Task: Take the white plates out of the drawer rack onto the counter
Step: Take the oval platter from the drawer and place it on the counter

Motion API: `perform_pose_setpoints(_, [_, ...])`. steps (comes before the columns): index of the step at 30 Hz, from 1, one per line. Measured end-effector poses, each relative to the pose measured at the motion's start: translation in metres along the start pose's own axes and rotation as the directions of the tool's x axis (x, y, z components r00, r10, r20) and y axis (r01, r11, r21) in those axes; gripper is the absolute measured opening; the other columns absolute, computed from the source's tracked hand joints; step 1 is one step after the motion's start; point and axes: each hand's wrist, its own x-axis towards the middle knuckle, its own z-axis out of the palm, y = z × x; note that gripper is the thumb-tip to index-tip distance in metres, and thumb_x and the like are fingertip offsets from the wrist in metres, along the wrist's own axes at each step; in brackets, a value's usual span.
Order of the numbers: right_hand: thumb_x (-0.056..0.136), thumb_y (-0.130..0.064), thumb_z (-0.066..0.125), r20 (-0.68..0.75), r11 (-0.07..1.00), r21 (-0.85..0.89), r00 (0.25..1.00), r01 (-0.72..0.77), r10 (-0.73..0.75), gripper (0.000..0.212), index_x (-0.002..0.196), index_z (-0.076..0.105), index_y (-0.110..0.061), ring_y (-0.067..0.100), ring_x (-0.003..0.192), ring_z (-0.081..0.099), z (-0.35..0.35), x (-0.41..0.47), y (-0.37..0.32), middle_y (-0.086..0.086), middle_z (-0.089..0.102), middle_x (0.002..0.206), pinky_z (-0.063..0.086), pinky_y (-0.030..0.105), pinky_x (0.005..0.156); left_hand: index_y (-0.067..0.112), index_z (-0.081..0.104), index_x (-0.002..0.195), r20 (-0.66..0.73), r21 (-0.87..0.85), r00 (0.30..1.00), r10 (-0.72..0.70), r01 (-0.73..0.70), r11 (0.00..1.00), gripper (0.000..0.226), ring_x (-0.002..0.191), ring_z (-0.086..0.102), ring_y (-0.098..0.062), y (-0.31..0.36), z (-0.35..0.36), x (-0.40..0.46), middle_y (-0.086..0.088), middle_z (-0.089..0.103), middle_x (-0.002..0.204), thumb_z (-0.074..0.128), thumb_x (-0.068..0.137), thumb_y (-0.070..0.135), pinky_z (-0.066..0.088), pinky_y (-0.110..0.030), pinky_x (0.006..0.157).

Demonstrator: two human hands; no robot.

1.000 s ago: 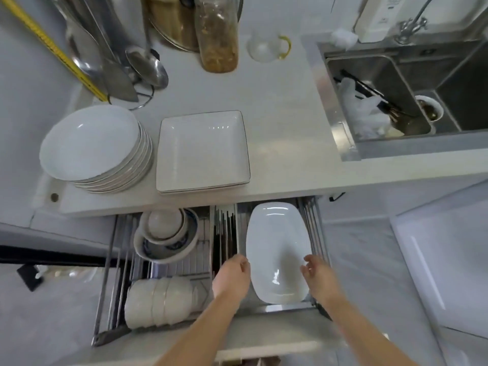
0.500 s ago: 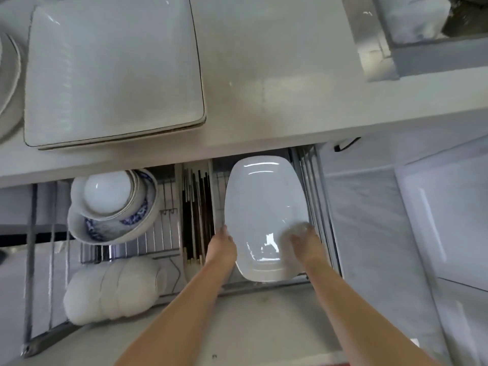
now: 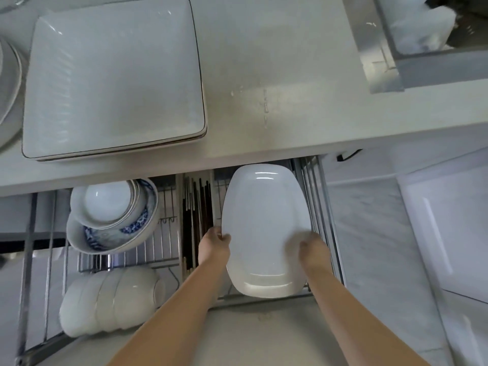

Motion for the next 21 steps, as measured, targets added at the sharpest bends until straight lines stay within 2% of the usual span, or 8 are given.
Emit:
perform_pose_setpoints(4, [0.091, 0.000, 0.043, -0.036, 0.985, 0.173, 0.999, 0.012, -0.006, 0.030, 0.117, 0.057, 0.005, 0.036, 0.100, 0.061, -0.009, -0.012, -0.009, 0.028, 0.064, 0.114, 0.046, 0.041, 0.089, 0.015, 0.061, 0.117, -0.030, -0.046, 0.999, 0.032, -0.034, 0.998, 0.027, 0.061, 0.052, -0.010, 0.011, -0.019, -0.014, 0.005, 0.061, 0.079, 0.048, 0.095, 0.020, 0.036, -0.022, 0.049])
perform_pose_setpoints(7, [0.088, 0.002, 0.045, -0.011, 0.960, 0.281, 1.000, 0.002, 0.002, 0.027, 0.108, 0.063, 0.006, 0.035, 0.090, 0.062, -0.020, -0.027, -0.013, 0.028, 0.066, 0.105, 0.043, 0.035, 0.074, 0.012, 0.058, 0.126, -0.025, -0.056, 1.000, 0.008, -0.010, 0.998, 0.032, 0.078, 0.054, -0.016, 0.015, -0.034, -0.034, -0.008, 0.066, 0.110, 0.045, 0.097, 0.020, 0.041, -0.024, 0.065])
perform_pose_setpoints(9, [0.086, 0.002, 0.045, 0.003, 0.935, 0.354, 1.000, 0.002, -0.003, 0.024, 0.098, 0.065, 0.000, 0.032, 0.083, 0.060, -0.030, -0.043, -0.015, 0.024, 0.066, 0.091, 0.039, 0.031, 0.071, 0.010, 0.055, 0.130, -0.030, -0.091, 1.000, 0.006, -0.009, 0.996, 0.035, 0.084, 0.054, -0.018, 0.013, -0.044, -0.051, -0.011, 0.064, 0.118, 0.043, 0.098, 0.019, 0.041, -0.026, 0.070])
perform_pose_setpoints(11, [0.085, 0.002, 0.045, 0.009, 0.919, 0.393, 1.000, 0.006, -0.010, 0.021, 0.089, 0.065, -0.004, 0.029, 0.076, 0.056, -0.040, -0.062, -0.017, 0.017, 0.060, 0.080, 0.038, 0.029, 0.069, 0.009, 0.052, 0.132, -0.047, -0.148, 0.999, -0.001, -0.006, 0.989, 0.036, 0.081, 0.054, -0.018, 0.010, -0.053, -0.068, -0.012, 0.064, 0.115, 0.043, 0.098, 0.017, 0.042, -0.026, 0.069])
perform_pose_setpoints(15, [0.083, 0.004, 0.045, 0.013, 0.873, 0.487, 1.000, 0.013, -0.023, 0.020, 0.080, 0.064, -0.001, 0.025, 0.072, 0.053, -0.063, -0.094, -0.015, 0.017, 0.059, 0.075, 0.038, 0.029, 0.066, 0.008, 0.056, 0.128, -0.069, -0.208, 0.997, 0.017, -0.031, 0.978, 0.034, 0.064, 0.051, -0.009, 0.009, -0.067, -0.104, 0.000, 0.058, 0.086, 0.043, 0.098, 0.016, 0.041, -0.023, 0.056])
perform_pose_setpoints(18, [0.080, 0.004, 0.047, 0.015, 0.857, 0.515, 1.000, 0.005, -0.015, 0.023, 0.062, 0.056, -0.007, 0.024, 0.069, 0.049, -0.082, -0.114, -0.011, 0.017, 0.054, 0.068, 0.037, 0.032, 0.065, 0.010, 0.057, 0.128, -0.060, -0.195, 0.998, 0.021, -0.032, 0.980, 0.034, 0.062, 0.048, -0.007, 0.015, -0.080, -0.131, -0.004, 0.063, 0.095, 0.042, 0.098, 0.016, 0.037, -0.021, 0.050])
perform_pose_setpoints(20, [0.080, 0.003, 0.046, 0.028, 0.856, 0.518, 0.999, 0.008, -0.026, 0.025, 0.059, 0.053, -0.009, 0.025, 0.070, 0.048, -0.097, -0.128, -0.009, 0.016, 0.053, 0.068, 0.037, 0.033, 0.066, 0.016, 0.061, 0.117, -0.032, -0.213, 0.999, -0.002, -0.005, 0.977, 0.028, 0.059, 0.049, -0.010, 0.022, -0.090, -0.149, -0.001, 0.063, 0.083, 0.042, 0.097, 0.015, 0.041, -0.022, 0.049])
perform_pose_setpoints(21, [0.080, 0.003, 0.046, 0.035, 0.856, 0.516, 0.999, 0.009, -0.032, 0.022, 0.063, 0.056, -0.006, 0.026, 0.070, 0.048, -0.104, -0.135, -0.009, 0.016, 0.053, 0.069, 0.037, 0.033, 0.066, 0.017, 0.063, 0.103, -0.020, -0.232, 1.000, -0.020, 0.015, 0.973, 0.022, 0.058, 0.050, -0.013, 0.025, -0.095, -0.158, -0.001, 0.059, 0.074, 0.043, 0.095, 0.014, 0.043, -0.024, 0.049])
